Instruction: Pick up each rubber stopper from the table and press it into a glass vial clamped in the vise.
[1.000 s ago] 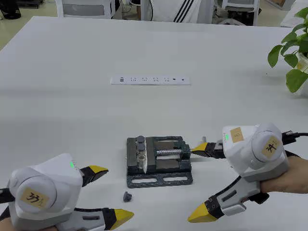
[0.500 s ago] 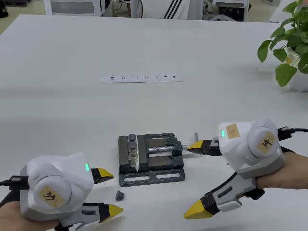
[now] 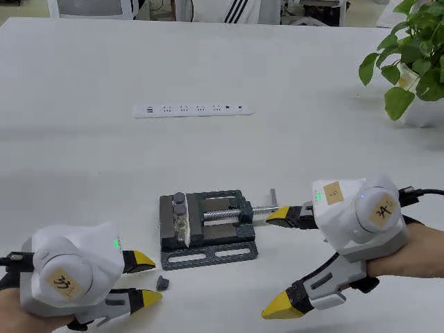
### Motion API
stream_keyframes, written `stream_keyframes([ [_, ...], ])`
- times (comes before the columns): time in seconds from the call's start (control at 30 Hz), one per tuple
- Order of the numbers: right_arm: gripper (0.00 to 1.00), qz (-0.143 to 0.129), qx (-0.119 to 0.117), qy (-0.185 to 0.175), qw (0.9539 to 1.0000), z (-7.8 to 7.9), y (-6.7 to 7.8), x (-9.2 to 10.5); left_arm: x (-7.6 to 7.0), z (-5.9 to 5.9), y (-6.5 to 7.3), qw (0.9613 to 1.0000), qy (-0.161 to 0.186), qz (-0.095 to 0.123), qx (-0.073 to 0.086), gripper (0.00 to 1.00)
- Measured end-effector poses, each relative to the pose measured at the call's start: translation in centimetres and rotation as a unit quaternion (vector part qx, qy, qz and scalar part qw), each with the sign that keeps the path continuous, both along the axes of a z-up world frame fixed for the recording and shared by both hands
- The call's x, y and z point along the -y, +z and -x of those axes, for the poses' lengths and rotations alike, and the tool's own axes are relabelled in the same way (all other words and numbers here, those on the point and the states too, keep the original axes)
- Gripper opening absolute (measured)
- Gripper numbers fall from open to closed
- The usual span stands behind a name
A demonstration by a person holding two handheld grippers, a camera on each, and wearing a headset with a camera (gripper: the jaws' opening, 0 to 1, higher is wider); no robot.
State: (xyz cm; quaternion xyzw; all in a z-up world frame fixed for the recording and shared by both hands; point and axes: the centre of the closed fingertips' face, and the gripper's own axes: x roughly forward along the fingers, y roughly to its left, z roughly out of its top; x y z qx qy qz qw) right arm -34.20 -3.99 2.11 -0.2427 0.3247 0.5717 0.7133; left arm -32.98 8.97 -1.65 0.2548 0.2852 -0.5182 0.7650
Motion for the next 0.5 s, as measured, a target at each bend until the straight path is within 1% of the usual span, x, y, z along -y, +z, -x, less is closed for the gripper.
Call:
stream_keyframes([
  [0.13,0.83,0.001,-0.002,0.001,1.0,0.13,-0.03,-0.14,0.16,0.07,-0.15,1.0,-0.006,-0.003,0.0,0.19],
  [0.5,0.82,0.002,-0.004,0.002,1.0,0.26,-0.23,-0.08,0.34,0.42,-0.46,0.9998,-0.02,-0.001,-0.004,0.12],
])
